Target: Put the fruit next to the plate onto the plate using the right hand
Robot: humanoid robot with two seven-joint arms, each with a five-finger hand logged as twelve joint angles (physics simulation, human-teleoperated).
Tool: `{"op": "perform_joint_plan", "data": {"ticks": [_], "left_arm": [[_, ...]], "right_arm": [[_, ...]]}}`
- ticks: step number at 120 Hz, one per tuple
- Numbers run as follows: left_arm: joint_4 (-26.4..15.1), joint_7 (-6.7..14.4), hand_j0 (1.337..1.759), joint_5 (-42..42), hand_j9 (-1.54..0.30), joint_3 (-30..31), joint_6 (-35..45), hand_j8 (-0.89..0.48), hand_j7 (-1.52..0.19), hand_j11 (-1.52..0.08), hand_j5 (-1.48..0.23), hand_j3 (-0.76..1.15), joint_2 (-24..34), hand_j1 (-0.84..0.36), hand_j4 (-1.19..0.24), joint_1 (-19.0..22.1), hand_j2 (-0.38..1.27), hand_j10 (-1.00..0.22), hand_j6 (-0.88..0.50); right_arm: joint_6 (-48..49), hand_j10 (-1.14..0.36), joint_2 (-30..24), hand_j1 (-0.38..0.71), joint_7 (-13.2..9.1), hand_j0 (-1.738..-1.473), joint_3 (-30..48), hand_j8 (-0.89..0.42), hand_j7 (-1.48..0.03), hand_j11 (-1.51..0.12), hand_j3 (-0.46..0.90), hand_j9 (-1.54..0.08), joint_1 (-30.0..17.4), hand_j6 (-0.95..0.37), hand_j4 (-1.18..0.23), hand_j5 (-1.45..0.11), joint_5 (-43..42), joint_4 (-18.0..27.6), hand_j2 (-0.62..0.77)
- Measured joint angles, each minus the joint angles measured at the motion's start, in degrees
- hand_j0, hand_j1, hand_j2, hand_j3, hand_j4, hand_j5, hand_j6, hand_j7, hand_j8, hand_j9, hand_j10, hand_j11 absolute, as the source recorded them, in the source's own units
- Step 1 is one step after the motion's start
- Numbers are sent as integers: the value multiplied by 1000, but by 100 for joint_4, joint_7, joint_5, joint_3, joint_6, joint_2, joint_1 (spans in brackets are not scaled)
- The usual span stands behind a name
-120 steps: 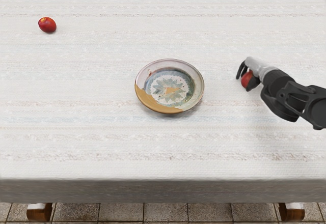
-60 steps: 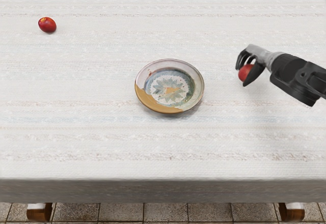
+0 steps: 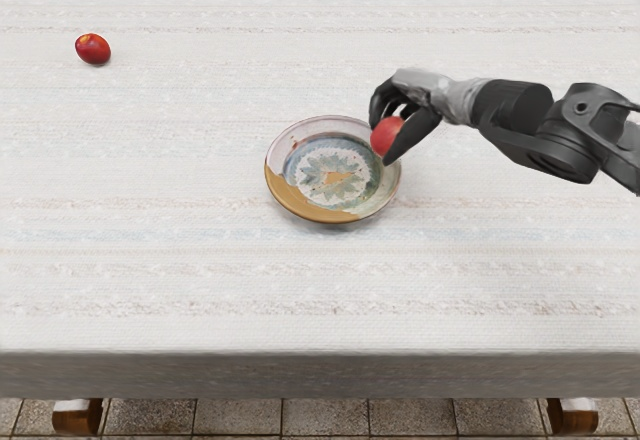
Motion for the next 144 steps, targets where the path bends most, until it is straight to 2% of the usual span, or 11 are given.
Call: {"op": "perform_joint_plan", "data": {"ticks": [17, 42, 45, 52, 55, 60, 64, 78, 88, 116, 144], "left_arm": [[0, 0, 1658, 0, -318, 0, 0, -245, -318, -318, -318, 1, 0, 56, -245, 0, 48, -245, -245], [0, 0, 1658, 0, -318, 0, 0, -245, -318, -318, -318, 1, 0, 56, -245, 0, 48, -245, -245], [0, 0, 1658, 0, -318, 0, 0, -245, -318, -318, -318, 1, 0, 56, -245, 0, 48, -245, -245], [0, 0, 1658, 0, -318, 0, 0, -245, -318, -318, -318, 1, 0, 56, -245, 0, 48, -245, -245], [0, 0, 1658, 0, -318, 0, 0, -245, -318, -318, -318, 1, 0, 56, -245, 0, 48, -245, -245], [0, 0, 1658, 0, -318, 0, 0, -245, -318, -318, -318, 1, 0, 56, -245, 0, 48, -245, -245], [0, 0, 1658, 0, -318, 0, 0, -245, -318, -318, -318, 1, 0, 56, -245, 0, 48, -245, -245], [0, 0, 1658, 0, -319, 0, 0, -246, -319, -318, -319, 0, 0, 55, -246, 0, 49, -245, -246], [0, 0, 1658, 0, -318, 0, 0, -245, -318, -318, -318, 0, 0, 55, -245, 0, 49, -245, -245], [0, 0, 1658, 0, -319, -1, 0, -246, -319, -319, -319, 0, 0, 55, -245, 0, 49, -245, -246], [0, 0, 1658, 0, -319, -1, 0, -246, -319, -319, -319, 0, 0, 55, -245, 0, 49, -245, -246]], "right_arm": [[43, -492, 463, 202, -10, -1646, 55, -356, -1134, -1148, 0, -1148, 59, -580, -854, -1180, 3, -26, 242], [51, -492, 1151, 214, -13, -1646, 19, -339, -1134, -1131, 0, -1146, 75, -596, -850, -1191, -232, -372, 288], [49, -491, 1216, 207, -12, -1646, 15, -346, -1134, -1129, -1, -1142, 75, -601, -851, -1188, -274, -427, 244], [43, -506, 1342, 201, -7, -1645, 11, -363, -1134, -1130, 0, -1137, 73, -622, -857, -1174, -352, -545, 280], [40, -501, 1382, 184, -4, -1645, 10, -383, -1134, -1133, 0, -1139, 73, -630, -859, -1169, -374, -585, 228], [37, -505, 1432, 183, -1, -1645, 6, -389, -1134, -1134, -1, -1141, 74, -646, -862, -1162, -400, -635, 285], [36, -512, 1459, 151, 0, -1645, 3, -394, -1134, -1133, -1, -1145, 74, -654, -863, -1159, -414, -663, 195], [54, -496, 1508, 171, 2, -1648, 1, -425, -1124, -1130, 0, -1138, 78, -713, -855, -1148, -428, -710, 321], [76, -491, 1524, 170, 2, -1650, 6, -439, -1036, -1040, 0, -1045, 74, -723, -788, -1058, -422, -735, 249], [94, -467, 1539, 180, 1, -1655, 7, -458, -762, -764, 0, -766, 76, -565, -583, -771, -404, -794, 78], [147, -368, 1529, 82, -9, -1657, 8, -365, -528, -529, 0, -529, 75, -400, -405, -531, -378, -851, -18]]}}
